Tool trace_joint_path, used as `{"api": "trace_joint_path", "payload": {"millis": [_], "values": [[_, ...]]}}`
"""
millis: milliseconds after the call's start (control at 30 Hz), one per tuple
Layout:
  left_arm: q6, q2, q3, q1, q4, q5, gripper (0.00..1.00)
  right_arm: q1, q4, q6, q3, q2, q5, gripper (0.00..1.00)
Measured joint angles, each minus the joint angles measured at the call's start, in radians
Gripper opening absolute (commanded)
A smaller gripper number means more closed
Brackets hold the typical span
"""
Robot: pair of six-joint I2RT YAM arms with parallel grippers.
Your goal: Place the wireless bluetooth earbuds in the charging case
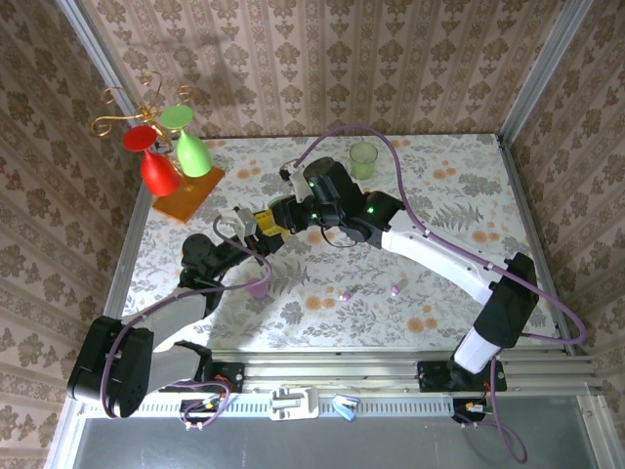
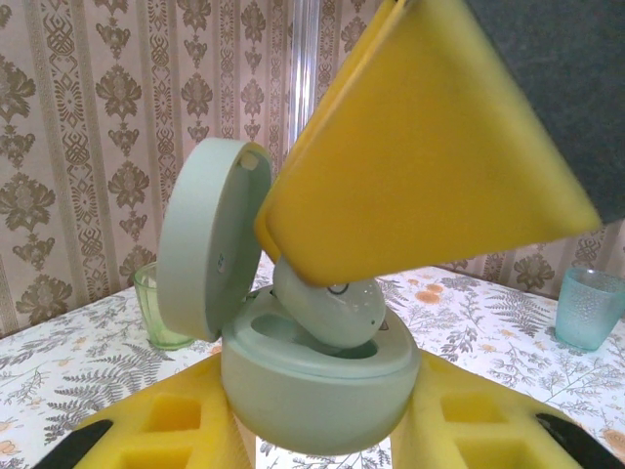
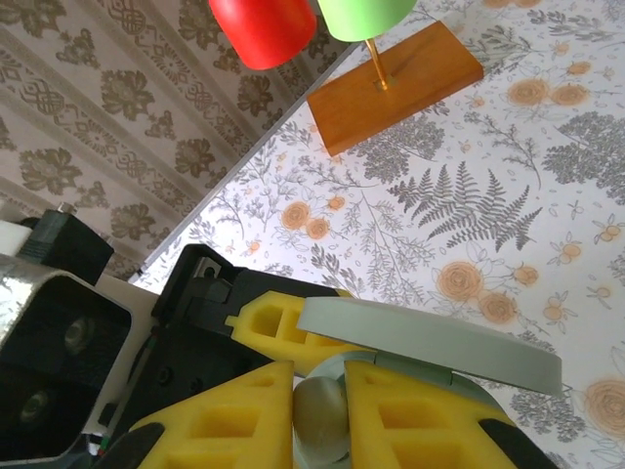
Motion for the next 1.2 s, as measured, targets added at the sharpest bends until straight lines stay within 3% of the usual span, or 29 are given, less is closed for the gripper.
{"api": "trace_joint_path", "payload": {"millis": [400,567,733,1200], "values": [[0.000,0.000,0.000,0.000,-0.004,-0.001,0.22,-0.059,0.140,0.172,-0.081,-0.003,-0.142,0.17],[0.000,0.000,0.000,0.000,-0.007,0.000,0.22,-0.065,0.151,0.214,-0.095,-0.010,-0.151,0.23],[0.000,0.000,0.000,0.000,-0.008,0.000,0.22,-0.065,0.151,0.224,-0.098,-0.018,-0.150,0.30],[0.001,0.000,0.000,0.000,0.001,-0.001,0.22,-0.066,0.146,0.194,-0.125,-0.057,-0.146,0.32]]}}
